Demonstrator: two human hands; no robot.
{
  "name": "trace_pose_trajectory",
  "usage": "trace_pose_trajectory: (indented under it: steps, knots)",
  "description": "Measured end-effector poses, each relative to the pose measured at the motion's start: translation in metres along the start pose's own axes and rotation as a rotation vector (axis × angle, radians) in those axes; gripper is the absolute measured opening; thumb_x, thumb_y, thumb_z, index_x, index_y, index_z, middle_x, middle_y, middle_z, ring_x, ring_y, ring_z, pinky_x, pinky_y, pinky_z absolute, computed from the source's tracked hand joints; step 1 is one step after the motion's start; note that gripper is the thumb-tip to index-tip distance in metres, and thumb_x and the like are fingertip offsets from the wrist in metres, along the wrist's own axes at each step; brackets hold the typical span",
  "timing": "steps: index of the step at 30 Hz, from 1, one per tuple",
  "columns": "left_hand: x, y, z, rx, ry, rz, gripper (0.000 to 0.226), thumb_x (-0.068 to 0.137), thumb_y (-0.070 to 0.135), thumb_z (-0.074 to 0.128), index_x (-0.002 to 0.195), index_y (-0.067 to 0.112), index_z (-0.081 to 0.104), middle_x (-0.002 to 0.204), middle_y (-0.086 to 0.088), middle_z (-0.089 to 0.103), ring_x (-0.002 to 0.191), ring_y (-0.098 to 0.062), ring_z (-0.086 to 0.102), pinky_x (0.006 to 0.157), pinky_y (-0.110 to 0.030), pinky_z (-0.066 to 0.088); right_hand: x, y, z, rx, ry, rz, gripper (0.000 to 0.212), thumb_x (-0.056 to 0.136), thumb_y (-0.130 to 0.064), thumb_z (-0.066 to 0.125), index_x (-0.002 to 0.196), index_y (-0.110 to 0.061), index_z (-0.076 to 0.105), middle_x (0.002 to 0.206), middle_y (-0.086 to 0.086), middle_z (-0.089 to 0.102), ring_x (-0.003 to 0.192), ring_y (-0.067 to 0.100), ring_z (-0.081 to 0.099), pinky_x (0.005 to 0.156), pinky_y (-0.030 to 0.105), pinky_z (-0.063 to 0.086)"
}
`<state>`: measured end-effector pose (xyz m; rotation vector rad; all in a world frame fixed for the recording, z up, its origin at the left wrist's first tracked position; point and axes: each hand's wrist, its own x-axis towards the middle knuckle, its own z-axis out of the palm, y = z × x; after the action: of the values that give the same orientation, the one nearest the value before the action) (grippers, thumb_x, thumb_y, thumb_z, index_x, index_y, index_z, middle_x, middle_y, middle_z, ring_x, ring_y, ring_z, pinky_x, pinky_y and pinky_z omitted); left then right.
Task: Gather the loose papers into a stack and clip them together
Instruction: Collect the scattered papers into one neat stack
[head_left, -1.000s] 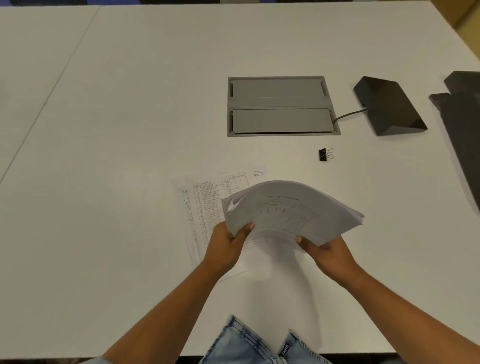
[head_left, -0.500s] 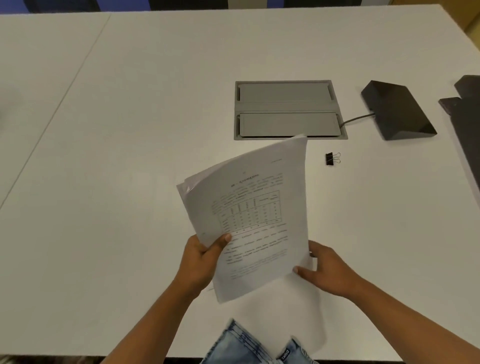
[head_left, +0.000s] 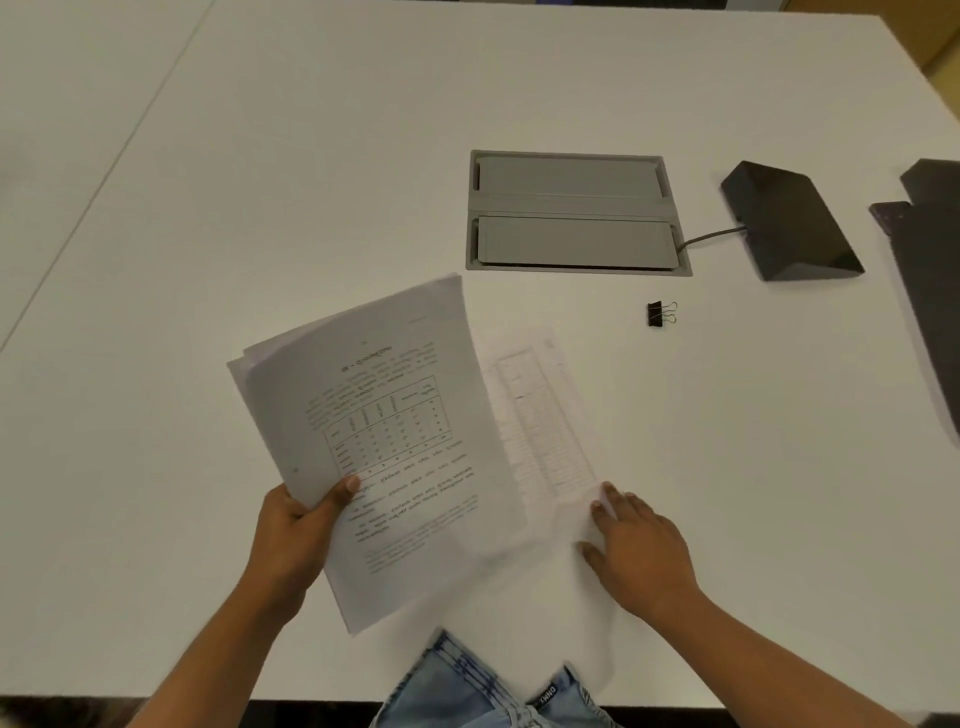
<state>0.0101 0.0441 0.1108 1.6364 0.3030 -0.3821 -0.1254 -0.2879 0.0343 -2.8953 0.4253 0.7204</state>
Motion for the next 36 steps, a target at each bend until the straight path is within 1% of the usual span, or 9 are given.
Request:
trace_pose_trajectory:
  steps: [3, 5, 9, 13, 18, 24, 28, 32, 36]
  knots:
    - [0.000, -0.006, 0.000, 0.000, 0.029, -0.018, 0.020, 0.090, 0.017, 0.070, 0.107, 0.028, 0.070, 0.106, 0.006, 0.075, 0.086, -0.025, 0.073, 0.057, -0.031, 0.063, -0.005, 0.010, -0.003, 0.060, 0.097, 0.140, 0.061, 0.091, -0.062, 0.045, 0.127, -0.015, 0.060, 0.145, 0.005, 0.050, 0.120, 0.024, 0.054, 0.090, 0.034, 0.050]
    - [-0.001, -0.009, 0.003, -0.014, 0.031, -0.017, 0.019, 0.090, 0.016, 0.070, 0.106, 0.028, 0.070, 0.107, 0.006, 0.075, 0.087, -0.025, 0.073, 0.057, -0.030, 0.063, -0.003, 0.015, -0.007, 0.149, 0.142, 0.242, 0.063, 0.086, -0.059, 0.058, 0.124, -0.009, 0.057, 0.128, 0.008, 0.055, 0.105, 0.024, 0.058, 0.079, 0.033, 0.054]
    - [-0.003, -0.011, 0.009, -0.027, 0.043, -0.027, 0.019, 0.091, 0.014, 0.069, 0.104, 0.028, 0.070, 0.106, 0.006, 0.074, 0.087, -0.023, 0.073, 0.057, -0.029, 0.063, 0.005, 0.018, -0.017, 0.379, 0.114, 0.441, 0.079, 0.074, -0.051, 0.078, 0.131, -0.005, 0.047, 0.123, 0.014, 0.059, 0.107, 0.031, 0.062, 0.080, 0.038, 0.056]
    - [-0.003, -0.011, 0.011, -0.013, 0.049, -0.050, 0.022, 0.091, 0.015, 0.069, 0.109, 0.027, 0.068, 0.110, 0.004, 0.073, 0.090, -0.026, 0.072, 0.068, -0.042, 0.063, 0.014, 0.020, -0.025, 0.483, 0.040, 0.537, 0.080, 0.069, -0.045, 0.084, 0.129, -0.008, 0.047, 0.119, 0.012, 0.064, 0.108, 0.033, 0.064, 0.081, 0.040, 0.056]
    - [-0.004, -0.009, 0.008, 0.006, 0.036, -0.069, 0.025, 0.091, 0.015, 0.069, 0.115, 0.024, 0.067, 0.113, 0.001, 0.073, 0.094, -0.031, 0.071, 0.073, -0.048, 0.062, 0.031, 0.014, -0.039, 0.288, 0.083, 0.512, 0.078, 0.075, -0.048, 0.076, 0.134, -0.007, 0.043, 0.132, 0.014, 0.050, 0.123, 0.033, 0.048, 0.088, 0.043, 0.050]
    - [-0.010, -0.004, -0.002, 0.001, 0.016, -0.089, 0.034, 0.084, 0.021, 0.072, 0.118, 0.026, 0.068, 0.110, 0.003, 0.076, 0.096, -0.032, 0.071, 0.079, -0.055, 0.060, 0.061, -0.002, -0.047, 0.378, 0.070, 0.515, 0.081, 0.074, -0.055, 0.077, 0.129, -0.004, 0.045, 0.126, 0.016, 0.054, 0.119, 0.034, 0.054, 0.087, 0.045, 0.052]
    - [-0.011, -0.005, -0.012, -0.037, 0.058, -0.091, 0.036, 0.088, 0.017, 0.070, 0.123, 0.023, 0.066, 0.115, 0.001, 0.074, 0.099, -0.030, 0.070, 0.075, -0.046, 0.060, 0.074, 0.010, -0.043, 0.664, 0.038, 0.597, 0.090, 0.069, -0.041, 0.087, 0.135, -0.003, 0.038, 0.128, 0.020, 0.059, 0.116, 0.038, 0.059, 0.088, 0.042, 0.050]
    - [-0.009, -0.007, -0.021, -0.055, 0.100, -0.101, 0.036, 0.091, 0.013, 0.068, 0.126, 0.019, 0.064, 0.118, -0.002, 0.072, 0.102, -0.031, 0.068, 0.083, -0.051, 0.057, 0.074, 0.033, -0.041, 0.694, 0.114, 0.580, 0.076, 0.085, -0.040, 0.073, 0.144, -0.002, 0.044, 0.144, 0.018, 0.054, 0.129, 0.036, 0.053, 0.101, 0.040, 0.044]
    - [-0.005, -0.009, -0.025, -0.057, 0.121, -0.112, 0.038, 0.091, 0.013, 0.067, 0.128, 0.016, 0.062, 0.120, -0.005, 0.070, 0.102, -0.034, 0.067, 0.085, -0.054, 0.056, 0.061, 0.056, -0.042, 0.760, 0.233, 0.513, 0.046, 0.085, -0.038, 0.073, 0.114, -0.003, 0.067, 0.115, 0.017, 0.071, 0.105, 0.037, 0.065, 0.086, 0.039, 0.052]
